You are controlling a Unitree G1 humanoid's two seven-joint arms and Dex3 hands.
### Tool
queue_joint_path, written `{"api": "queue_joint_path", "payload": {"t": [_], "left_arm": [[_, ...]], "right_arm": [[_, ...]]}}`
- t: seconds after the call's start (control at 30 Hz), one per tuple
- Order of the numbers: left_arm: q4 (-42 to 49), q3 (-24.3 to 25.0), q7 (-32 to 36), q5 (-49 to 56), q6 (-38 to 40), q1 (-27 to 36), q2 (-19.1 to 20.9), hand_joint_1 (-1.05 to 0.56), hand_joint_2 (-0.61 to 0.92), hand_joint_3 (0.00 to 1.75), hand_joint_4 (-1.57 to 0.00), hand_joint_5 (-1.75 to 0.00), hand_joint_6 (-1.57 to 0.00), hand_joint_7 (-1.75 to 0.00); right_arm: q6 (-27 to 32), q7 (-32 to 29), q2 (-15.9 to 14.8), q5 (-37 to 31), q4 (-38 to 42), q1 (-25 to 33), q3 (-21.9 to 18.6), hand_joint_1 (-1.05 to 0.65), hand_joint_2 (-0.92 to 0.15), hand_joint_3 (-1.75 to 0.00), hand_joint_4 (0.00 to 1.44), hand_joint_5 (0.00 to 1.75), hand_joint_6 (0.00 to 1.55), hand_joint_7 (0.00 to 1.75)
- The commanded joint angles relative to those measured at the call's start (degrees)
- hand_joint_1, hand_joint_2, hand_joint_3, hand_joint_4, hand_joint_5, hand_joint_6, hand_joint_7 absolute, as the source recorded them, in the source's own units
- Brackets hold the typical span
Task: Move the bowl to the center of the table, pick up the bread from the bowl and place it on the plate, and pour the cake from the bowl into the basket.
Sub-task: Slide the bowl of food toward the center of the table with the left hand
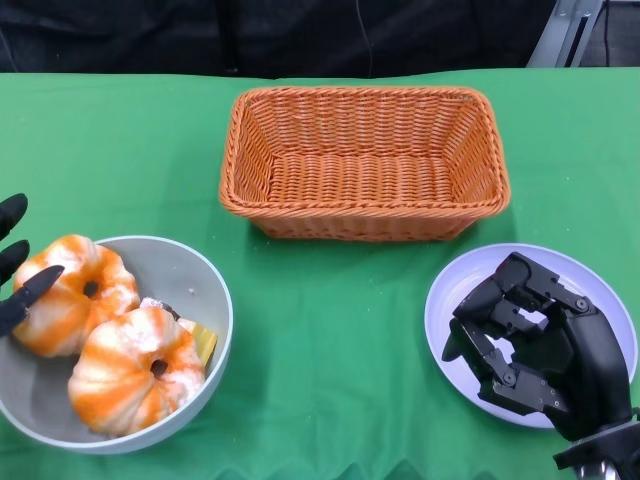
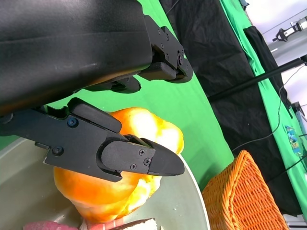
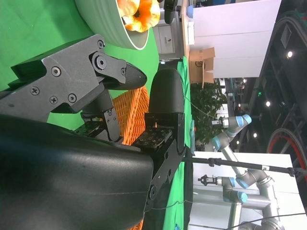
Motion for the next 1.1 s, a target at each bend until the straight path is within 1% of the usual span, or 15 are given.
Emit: {"api": "queue_joint_path", "payload": {"t": [0.03, 0.37, 0.6, 0.77, 0.9, 1.1], "left_arm": [[1.11, -0.36, 1.05, 0.2, 2.06, -0.97, 0.33, -0.64, 0.92, 0.23, -0.34, -0.01, -0.33, 0.0], [0.65, -0.39, -0.5, -1.17, 5.11, -1.03, -1.23, -0.64, 0.92, 0.24, -0.33, -0.01, -0.32, 0.0], [-1.23, -0.56, -0.58, -1.93, 6.65, -0.48, -2.96, -0.65, 0.92, 0.26, -0.26, 0.0, -0.26, 0.0], [-4.75, -1.09, 0.71, -1.97, 9.15, 0.63, -4.34, -0.63, 0.92, 0.27, -0.21, 0.0, -0.23, 0.0], [-7.97, -1.78, 1.33, -1.92, 10.47, 1.84, -5.28, -0.65, 0.92, 0.3, -0.2, 0.0, -0.22, 0.0], [-15.76, -2.73, 1.99, -2.0, 14.39, 4.5, -6.79, -0.66, 0.92, 0.31, -0.18, 0.0, -0.21, 0.0]], "right_arm": [[-0.53, 0.08, -0.49, 0.49, -0.05, 0.15, -0.47, -0.11, -0.65, -0.82, 0.66, 1.64, 0.64, 1.29], [-0.89, 0.12, -0.42, 0.51, 0.18, 0.07, -0.52, -0.12, -0.66, -0.8, 0.66, 1.65, 0.63, 1.3], [-1.12, -0.03, -0.58, -0.05, 0.13, 0.04, -0.4, -0.12, -0.66, -0.79, 0.65, 1.65, 0.63, 1.3], [-1.17, -0.15, -0.44, -0.07, 0.08, 0.18, -0.39, -0.11, -0.66, -0.8, 0.65, 1.65, 0.63, 1.31], [-0.95, -0.35, -0.48, -0.23, -0.04, 0.31, -0.36, -0.12, -0.66, -0.8, 0.65, 1.65, 0.63, 1.3], [-1.25, -0.3, -0.49, -0.34, 0.33, 0.13, -0.36, -0.11, -0.66, -0.79, 0.66, 1.64, 0.64, 1.3]]}}
